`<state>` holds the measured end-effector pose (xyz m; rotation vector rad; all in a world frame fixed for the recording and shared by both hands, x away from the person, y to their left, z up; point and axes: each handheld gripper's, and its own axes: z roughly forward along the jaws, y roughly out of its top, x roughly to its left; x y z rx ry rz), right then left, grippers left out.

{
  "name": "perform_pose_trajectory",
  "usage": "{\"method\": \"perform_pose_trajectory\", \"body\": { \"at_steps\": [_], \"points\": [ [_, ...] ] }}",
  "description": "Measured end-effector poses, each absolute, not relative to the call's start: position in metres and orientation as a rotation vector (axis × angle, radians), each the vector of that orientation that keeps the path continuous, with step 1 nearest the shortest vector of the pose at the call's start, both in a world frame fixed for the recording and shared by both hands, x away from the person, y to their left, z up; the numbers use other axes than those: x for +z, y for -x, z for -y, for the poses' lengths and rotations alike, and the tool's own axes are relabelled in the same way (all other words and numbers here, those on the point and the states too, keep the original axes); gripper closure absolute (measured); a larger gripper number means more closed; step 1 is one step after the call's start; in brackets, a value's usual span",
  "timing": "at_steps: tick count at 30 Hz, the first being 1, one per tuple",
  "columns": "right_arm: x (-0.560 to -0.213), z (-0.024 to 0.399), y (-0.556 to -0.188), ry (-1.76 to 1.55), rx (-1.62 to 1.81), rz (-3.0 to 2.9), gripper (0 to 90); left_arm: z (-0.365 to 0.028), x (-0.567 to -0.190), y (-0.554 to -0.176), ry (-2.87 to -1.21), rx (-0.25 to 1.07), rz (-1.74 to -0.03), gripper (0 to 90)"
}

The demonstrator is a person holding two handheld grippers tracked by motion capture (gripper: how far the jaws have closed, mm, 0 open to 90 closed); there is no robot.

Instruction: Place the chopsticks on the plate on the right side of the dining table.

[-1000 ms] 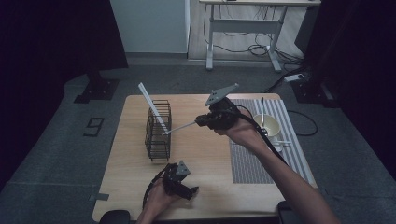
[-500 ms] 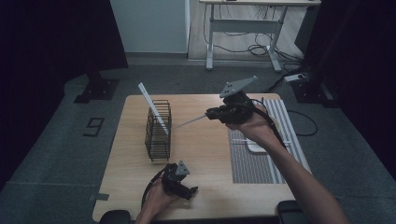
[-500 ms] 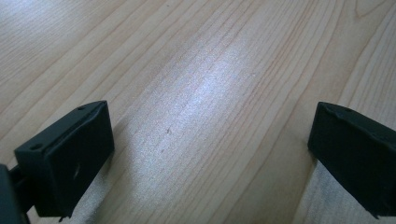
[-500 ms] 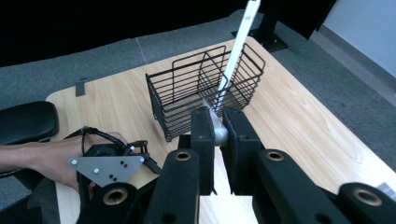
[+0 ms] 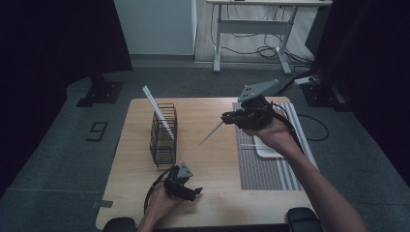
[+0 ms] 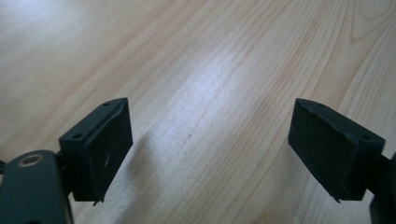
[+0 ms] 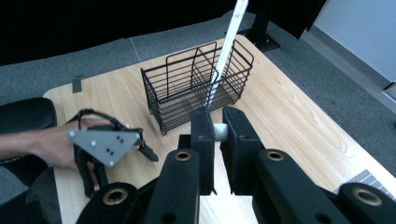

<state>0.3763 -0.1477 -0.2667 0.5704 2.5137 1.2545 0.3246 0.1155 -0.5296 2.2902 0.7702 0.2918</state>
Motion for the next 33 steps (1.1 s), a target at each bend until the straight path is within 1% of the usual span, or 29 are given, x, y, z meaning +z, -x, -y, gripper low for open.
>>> {"method": "perform_pose_trajectory", "body": {
  "at_steps": [5,13,16,26,28,33],
  "points": [
    [-0.272,0.149,-0.373,-0.569,1.249,-2.528,82.4,-0.119,-0.518,-0.327,-2.259,0.296,-0.769,15.8],
    [-0.281,0.146,-0.364,-0.547,1.238,-2.561,82.4,-0.112,-0.497,-0.335,-2.224,0.294,-0.72,25.8],
    [-0.283,0.145,-0.362,-0.541,1.238,-2.573,82.4,-0.104,-0.487,-0.341,-2.213,0.285,-0.685,28.7],
    [-0.289,0.139,-0.356,-0.526,1.228,-2.613,82.4,-0.086,-0.476,-0.354,-2.196,0.308,-0.633,38.9],
    [-0.29,0.137,-0.356,-0.52,1.227,-2.62,82.4,-0.085,-0.475,-0.355,-2.185,0.303,-0.625,41.7],
    [-0.294,0.135,-0.358,-0.526,1.227,-2.637,82.3,-0.083,-0.476,-0.359,-2.164,0.281,-0.617,52.9]
  ]
}}
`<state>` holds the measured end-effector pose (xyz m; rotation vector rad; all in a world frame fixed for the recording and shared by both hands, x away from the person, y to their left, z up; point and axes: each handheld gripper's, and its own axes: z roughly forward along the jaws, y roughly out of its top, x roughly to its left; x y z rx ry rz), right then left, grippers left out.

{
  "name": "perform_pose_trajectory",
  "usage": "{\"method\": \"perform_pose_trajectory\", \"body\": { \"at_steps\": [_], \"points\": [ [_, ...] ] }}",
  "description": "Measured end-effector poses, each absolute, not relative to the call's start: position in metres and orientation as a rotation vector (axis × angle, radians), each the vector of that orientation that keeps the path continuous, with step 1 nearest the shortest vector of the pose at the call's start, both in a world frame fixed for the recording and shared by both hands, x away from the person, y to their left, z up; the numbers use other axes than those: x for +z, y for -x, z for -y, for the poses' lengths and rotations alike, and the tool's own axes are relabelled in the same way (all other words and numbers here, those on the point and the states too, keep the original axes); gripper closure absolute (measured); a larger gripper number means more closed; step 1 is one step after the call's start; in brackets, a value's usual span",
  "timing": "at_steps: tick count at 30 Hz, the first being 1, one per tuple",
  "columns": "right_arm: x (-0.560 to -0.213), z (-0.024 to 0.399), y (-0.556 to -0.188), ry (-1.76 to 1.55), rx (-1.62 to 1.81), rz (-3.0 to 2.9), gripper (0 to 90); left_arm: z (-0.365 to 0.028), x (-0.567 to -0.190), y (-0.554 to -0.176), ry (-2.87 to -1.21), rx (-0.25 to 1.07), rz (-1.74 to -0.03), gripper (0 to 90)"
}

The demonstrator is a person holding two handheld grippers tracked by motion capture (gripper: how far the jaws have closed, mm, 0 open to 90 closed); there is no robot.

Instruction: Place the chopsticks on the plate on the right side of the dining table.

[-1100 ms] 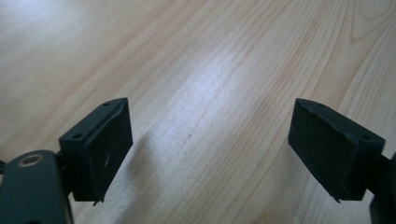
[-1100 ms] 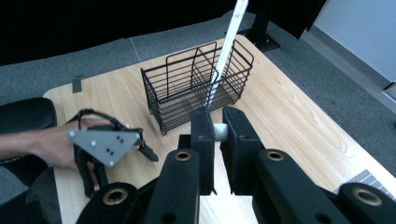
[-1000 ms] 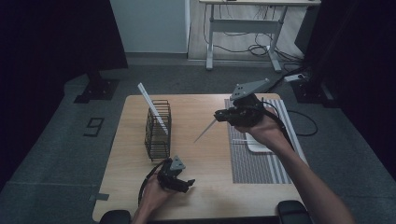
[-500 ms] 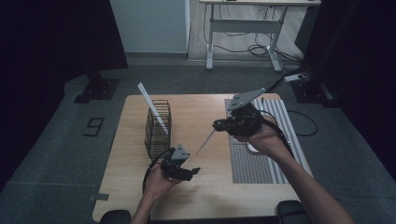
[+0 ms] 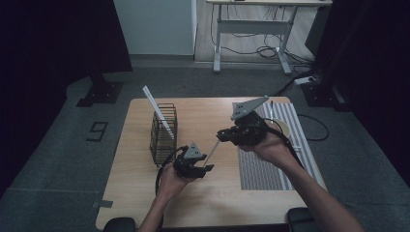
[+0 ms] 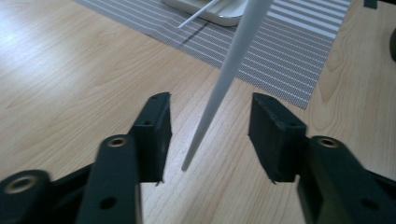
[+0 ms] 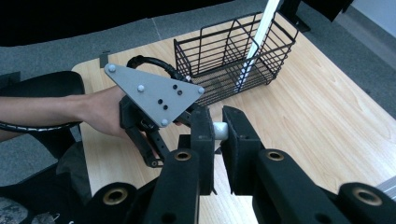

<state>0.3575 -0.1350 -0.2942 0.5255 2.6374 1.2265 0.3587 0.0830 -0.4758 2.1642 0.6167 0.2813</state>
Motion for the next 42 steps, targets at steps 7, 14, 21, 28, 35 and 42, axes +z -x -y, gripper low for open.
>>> {"method": "perform_pose_trajectory", "body": {
  "at_steps": [7,14,21,28,35,42],
  "points": [
    [-0.298,0.132,-0.36,-0.53,1.232,-2.654,82.3,-0.082,-0.475,-0.36,-2.128,0.27,-0.594,69.6],
    [-0.3,0.132,-0.363,-0.547,1.243,-2.666,82.1,-0.081,-0.474,-0.356,-2.147,0.264,-0.506,83.1],
    [-0.304,0.131,-0.366,-0.561,1.167,-2.618,76.0,-0.077,-0.476,-0.354,-2.183,0.234,-0.459,85.7],
    [-0.316,0.121,-0.362,-0.534,0.987,-2.491,42.2,-0.077,-0.473,-0.354,-2.205,0.218,-0.456,85.8],
    [-0.325,0.126,-0.367,-0.575,0.984,-2.429,25.7,-0.078,-0.466,-0.352,-2.23,0.219,-0.445,85.9],
    [-0.332,0.146,-0.373,-0.663,1.018,-2.392,19.4,-0.08,-0.46,-0.352,-2.235,0.217,-0.432,85.8]
  ]
}}
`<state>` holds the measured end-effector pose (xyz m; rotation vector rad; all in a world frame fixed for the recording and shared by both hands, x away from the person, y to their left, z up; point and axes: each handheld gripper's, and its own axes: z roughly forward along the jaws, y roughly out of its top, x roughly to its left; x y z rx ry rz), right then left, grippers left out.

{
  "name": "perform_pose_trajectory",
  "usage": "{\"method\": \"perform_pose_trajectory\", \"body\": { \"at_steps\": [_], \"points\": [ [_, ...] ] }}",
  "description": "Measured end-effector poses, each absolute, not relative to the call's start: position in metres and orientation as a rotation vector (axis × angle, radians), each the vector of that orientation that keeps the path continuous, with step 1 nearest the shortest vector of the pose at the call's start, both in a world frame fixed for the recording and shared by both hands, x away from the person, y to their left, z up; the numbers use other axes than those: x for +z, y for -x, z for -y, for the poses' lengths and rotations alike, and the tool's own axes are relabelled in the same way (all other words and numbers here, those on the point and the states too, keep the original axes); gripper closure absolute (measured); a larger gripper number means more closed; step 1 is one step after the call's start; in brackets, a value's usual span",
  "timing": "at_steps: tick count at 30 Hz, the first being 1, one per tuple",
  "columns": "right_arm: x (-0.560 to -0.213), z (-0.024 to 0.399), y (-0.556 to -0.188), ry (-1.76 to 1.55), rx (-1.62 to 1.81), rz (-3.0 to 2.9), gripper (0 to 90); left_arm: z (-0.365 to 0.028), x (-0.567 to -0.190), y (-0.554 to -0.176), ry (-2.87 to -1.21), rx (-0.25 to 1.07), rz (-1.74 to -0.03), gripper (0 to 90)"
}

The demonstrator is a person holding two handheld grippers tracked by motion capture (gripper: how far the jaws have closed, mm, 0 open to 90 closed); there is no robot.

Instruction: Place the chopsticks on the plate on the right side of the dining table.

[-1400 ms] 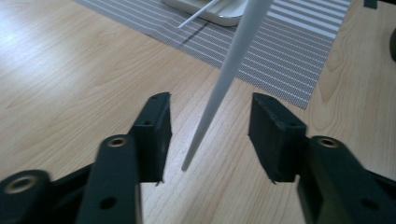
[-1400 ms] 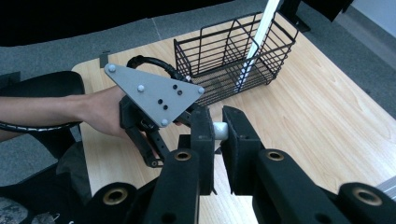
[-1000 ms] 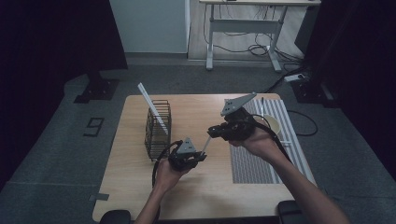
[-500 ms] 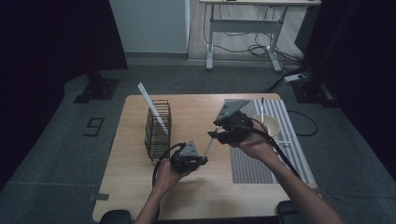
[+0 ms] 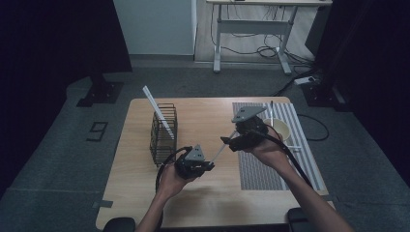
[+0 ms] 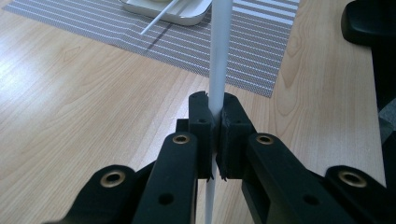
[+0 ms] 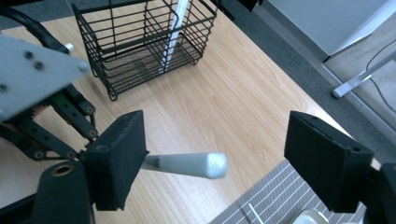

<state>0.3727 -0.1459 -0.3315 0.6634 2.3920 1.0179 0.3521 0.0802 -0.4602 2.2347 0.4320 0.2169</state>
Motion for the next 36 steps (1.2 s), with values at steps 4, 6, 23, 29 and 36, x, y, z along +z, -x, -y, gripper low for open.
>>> {"method": "perform_pose_trajectory", "body": {
  "at_steps": [4,6,23,29,36],
  "points": [
    [-0.338,0.159,-0.375,-0.726,1.034,-2.37,15.5,-0.082,-0.457,-0.353,-2.243,0.203,-0.407,85.8],
    [-0.343,0.166,-0.377,-0.757,1.041,-2.369,14.3,-0.083,-0.455,-0.352,-2.249,0.195,-0.4,85.7],
    [-0.376,0.208,-0.385,-0.868,1.104,-2.398,12.3,-0.095,-0.44,-0.357,-2.223,0.144,-0.377,85.6],
    [-0.385,0.215,-0.386,-0.931,1.144,-2.372,12.3,-0.1,-0.439,-0.358,-2.237,0.151,-0.384,85.6],
    [-0.382,0.214,-0.387,-0.958,1.174,-2.315,11.9,-0.094,-0.442,-0.356,-2.261,0.133,-0.349,85.6]
  ]
}}
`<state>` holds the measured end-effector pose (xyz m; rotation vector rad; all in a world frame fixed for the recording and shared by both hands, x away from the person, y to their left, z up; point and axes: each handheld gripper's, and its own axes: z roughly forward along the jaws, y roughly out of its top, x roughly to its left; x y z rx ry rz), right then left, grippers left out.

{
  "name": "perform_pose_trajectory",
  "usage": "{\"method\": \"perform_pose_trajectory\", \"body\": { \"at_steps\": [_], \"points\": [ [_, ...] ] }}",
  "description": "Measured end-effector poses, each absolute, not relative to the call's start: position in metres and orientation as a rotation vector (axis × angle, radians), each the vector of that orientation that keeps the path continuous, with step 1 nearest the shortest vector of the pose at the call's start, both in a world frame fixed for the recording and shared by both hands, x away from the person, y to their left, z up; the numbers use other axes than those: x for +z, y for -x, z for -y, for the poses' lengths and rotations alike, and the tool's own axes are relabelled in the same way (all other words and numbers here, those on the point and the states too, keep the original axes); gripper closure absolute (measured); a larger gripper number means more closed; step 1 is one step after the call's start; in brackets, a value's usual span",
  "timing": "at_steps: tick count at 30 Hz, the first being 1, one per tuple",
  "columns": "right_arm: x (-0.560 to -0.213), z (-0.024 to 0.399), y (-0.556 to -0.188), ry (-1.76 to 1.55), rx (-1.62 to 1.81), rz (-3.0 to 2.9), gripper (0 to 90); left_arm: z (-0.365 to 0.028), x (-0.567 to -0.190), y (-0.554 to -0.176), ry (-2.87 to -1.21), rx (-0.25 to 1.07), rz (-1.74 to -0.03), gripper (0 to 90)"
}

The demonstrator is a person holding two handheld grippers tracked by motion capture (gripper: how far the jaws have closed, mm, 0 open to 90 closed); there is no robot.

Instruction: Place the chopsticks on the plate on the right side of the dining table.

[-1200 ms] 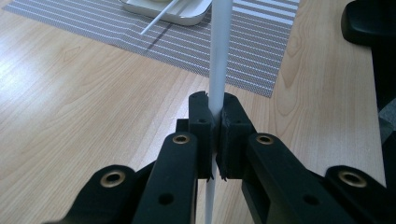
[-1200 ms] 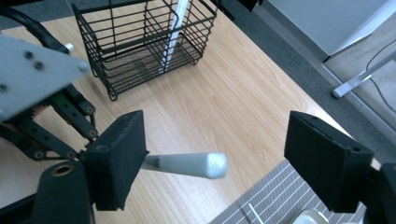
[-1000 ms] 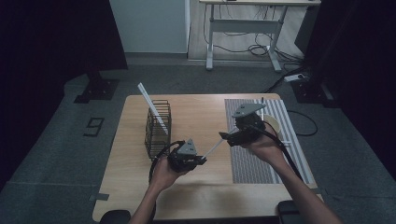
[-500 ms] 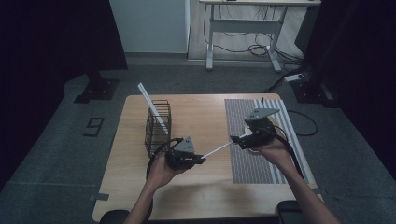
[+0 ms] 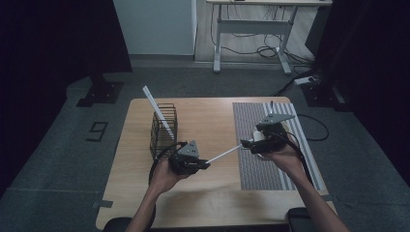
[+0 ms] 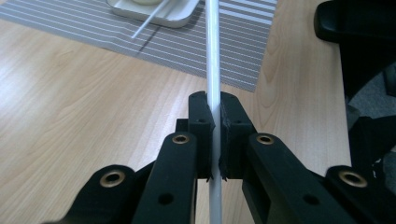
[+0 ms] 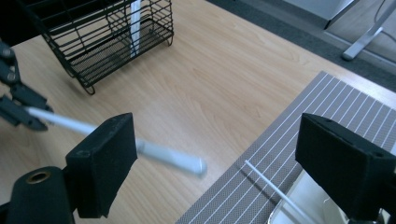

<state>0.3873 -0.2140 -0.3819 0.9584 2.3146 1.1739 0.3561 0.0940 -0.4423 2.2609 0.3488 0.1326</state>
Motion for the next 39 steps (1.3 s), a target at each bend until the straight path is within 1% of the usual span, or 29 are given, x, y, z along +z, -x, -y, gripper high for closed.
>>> {"method": "perform_pose_trajectory", "body": {
  "at_steps": [5,10,22,32,39],
  "points": [
    [-0.387,0.209,-0.389,-0.95,1.1,-2.309,12.2,-0.091,-0.44,-0.355,-2.255,0.132,-0.334,85.5],
    [-0.396,0.207,-0.39,-0.95,1.051,-2.309,12.6,-0.095,-0.436,-0.355,-2.215,0.123,-0.331,85.3],
    [-0.417,0.213,-0.393,-0.985,1.043,-2.341,12.9,-0.099,-0.43,-0.354,-2.192,0.114,-0.322,85.5],
    [-0.411,0.214,-0.386,-0.924,1.137,-2.4,12.3,-0.098,-0.433,-0.357,-2.209,0.106,-0.332,85.6],
    [-0.415,0.204,-0.38,-0.81,1.133,-2.501,12.7,-0.098,-0.429,-0.357,-2.205,0.108,-0.326,85.7]
  ]
}}
